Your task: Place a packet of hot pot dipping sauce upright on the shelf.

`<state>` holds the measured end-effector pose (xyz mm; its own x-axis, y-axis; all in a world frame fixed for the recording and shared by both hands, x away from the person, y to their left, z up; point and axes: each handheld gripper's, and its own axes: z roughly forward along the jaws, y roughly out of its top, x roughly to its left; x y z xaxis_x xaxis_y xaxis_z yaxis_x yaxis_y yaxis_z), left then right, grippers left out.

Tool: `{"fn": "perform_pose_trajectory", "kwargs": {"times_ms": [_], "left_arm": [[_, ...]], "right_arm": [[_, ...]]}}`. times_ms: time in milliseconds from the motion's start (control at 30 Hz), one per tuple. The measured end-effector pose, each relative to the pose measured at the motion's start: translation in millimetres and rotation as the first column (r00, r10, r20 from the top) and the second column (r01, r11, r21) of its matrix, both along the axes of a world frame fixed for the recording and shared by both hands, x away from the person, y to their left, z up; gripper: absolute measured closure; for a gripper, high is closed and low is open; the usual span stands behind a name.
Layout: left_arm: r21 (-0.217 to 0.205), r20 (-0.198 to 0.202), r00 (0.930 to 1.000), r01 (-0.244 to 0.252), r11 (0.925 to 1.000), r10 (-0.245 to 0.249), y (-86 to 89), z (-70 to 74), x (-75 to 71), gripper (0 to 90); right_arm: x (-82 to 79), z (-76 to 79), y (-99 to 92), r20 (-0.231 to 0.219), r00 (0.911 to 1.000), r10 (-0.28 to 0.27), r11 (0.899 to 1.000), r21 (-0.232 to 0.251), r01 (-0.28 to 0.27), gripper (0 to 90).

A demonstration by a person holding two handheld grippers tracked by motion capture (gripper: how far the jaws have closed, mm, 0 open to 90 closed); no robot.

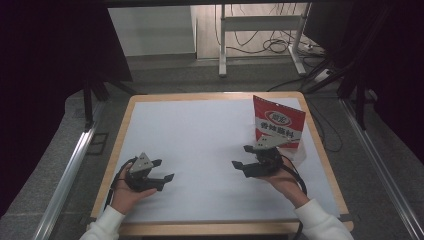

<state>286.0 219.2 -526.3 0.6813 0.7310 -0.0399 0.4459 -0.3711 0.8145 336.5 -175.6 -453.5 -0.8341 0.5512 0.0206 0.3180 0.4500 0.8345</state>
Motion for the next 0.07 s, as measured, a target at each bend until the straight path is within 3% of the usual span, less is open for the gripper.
{"fn": "perform_pose_trajectory", "kwargs": {"times_ms": [67], "left_arm": [[-0.002, -0.005, 1.0000, -0.001, 1.0000, 0.001, 0.2, -0.9, 1.3, 26.2]], "right_arm": [[-0.5, -0.1, -0.4, 0.001, 1.0000, -0.002, 1.000, 0.002, 0.002, 26.6]]}}
